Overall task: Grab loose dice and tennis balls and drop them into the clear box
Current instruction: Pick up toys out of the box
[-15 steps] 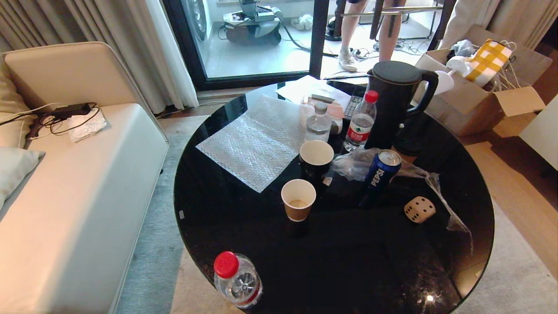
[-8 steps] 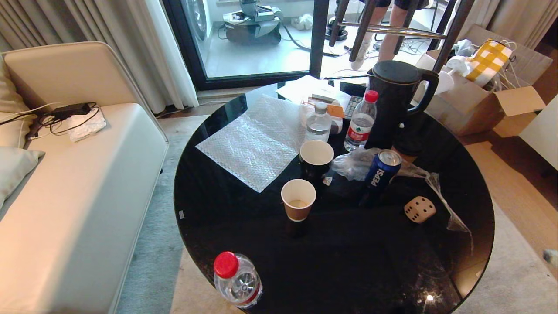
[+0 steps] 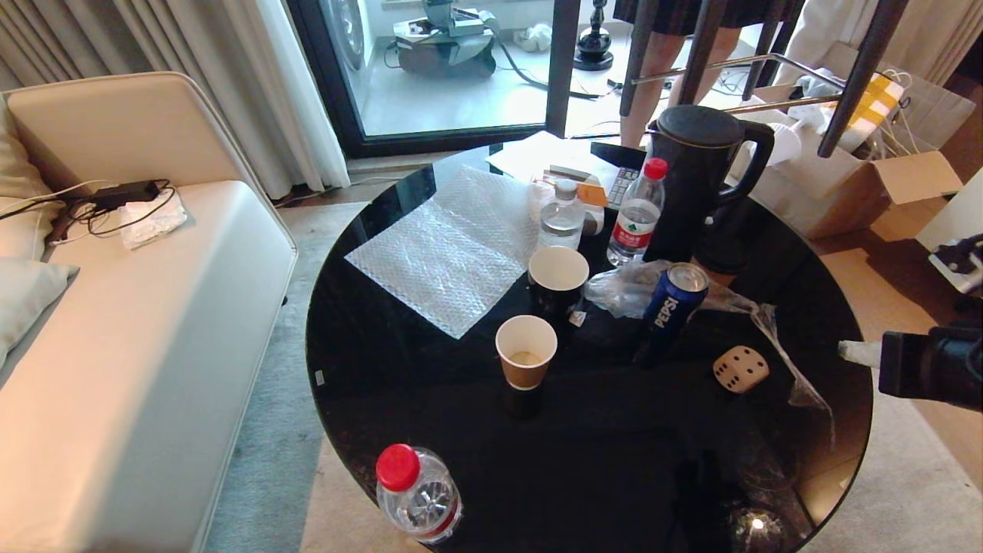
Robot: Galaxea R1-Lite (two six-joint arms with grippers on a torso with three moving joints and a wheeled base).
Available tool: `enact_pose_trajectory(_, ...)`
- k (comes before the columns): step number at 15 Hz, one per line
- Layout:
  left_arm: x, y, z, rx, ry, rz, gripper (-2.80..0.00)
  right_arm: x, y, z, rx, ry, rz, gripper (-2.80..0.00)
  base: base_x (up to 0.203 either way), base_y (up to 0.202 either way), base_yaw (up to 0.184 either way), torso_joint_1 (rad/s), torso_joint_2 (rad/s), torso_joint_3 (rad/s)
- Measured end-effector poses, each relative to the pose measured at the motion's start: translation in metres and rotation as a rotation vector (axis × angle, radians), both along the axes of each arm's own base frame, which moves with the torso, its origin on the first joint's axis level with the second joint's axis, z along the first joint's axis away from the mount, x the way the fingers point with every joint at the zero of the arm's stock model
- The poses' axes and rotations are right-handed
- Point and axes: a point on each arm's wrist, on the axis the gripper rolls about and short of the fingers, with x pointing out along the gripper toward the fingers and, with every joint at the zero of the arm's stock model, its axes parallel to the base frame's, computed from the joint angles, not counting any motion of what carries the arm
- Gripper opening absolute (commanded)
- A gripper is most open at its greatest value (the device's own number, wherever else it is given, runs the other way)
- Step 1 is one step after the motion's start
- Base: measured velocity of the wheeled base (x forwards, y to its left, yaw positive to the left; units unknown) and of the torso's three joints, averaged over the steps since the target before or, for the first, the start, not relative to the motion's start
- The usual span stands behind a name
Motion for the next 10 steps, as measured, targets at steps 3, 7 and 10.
enact_pose_trajectory(3,0.000,0.000,0.000,0.000,0.000,0.000,-2.80,0.032,-0.004,-0.005,-0.002,0.045,-0.012,0.00,0.000,0.000,0.000,0.000,0.00,0.000)
enact_pose_trajectory(7,0.000,0.000,0.000,0.000,0.000,0.000,-2.80,0.063,-0.006,-0.017,-0.015,0.090,-0.006,0.00,0.000,0.000,0.000,0.000,0.00,0.000)
enact_pose_trajectory(10,0.000,0.000,0.000,0.000,0.000,0.000,-2.80,0.080,-0.007,-0.039,-0.064,0.162,0.034,0.00,0.000,0.000,0.000,0.000,0.00,0.000)
